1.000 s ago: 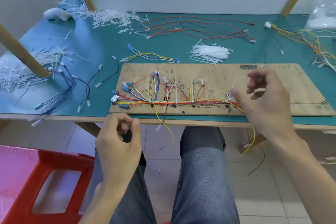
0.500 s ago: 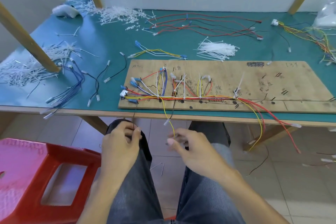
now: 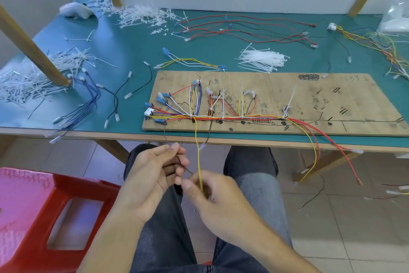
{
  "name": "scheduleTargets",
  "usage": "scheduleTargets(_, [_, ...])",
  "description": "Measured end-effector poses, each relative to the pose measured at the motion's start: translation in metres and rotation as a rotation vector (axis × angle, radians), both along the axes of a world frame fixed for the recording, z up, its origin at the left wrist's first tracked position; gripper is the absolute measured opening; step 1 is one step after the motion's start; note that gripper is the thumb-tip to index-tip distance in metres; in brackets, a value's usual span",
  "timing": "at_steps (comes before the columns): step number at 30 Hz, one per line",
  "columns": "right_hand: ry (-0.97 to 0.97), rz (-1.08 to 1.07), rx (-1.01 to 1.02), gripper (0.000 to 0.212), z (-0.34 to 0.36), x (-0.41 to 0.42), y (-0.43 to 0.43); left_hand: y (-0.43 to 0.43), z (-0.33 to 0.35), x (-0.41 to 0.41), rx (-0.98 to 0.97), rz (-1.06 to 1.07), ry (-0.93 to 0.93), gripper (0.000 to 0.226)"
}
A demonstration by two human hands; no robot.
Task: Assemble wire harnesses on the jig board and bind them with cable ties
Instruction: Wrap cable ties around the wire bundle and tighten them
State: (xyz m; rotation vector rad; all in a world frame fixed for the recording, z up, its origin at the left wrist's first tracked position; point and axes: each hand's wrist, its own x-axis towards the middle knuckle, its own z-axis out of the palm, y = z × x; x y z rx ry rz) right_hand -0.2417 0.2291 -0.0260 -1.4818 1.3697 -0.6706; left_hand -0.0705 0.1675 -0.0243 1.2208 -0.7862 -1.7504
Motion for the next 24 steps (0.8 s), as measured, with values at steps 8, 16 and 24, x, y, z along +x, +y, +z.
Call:
scheduleTargets(8, [0.133, -0.194, -0.368, 0.017, 0.024, -0.020, -0.019, -0.008, 0.008, -0.007, 0.114, -0.062, 0.259, 0.017])
scheduleTargets(16, [-0.057, -0.098, -0.088, 0.022, 0.035, -0.036, -0.036, -0.012, 0.013, -0.018, 0.197, -0.034, 0.468, 0.016])
scheduleTargets(24, [-0.176, -0.014, 0.075, 0.038, 0.032, -0.034, -0.028, -0.013, 0.004, -0.025, 0.114, -0.018, 0.385, 0.017])
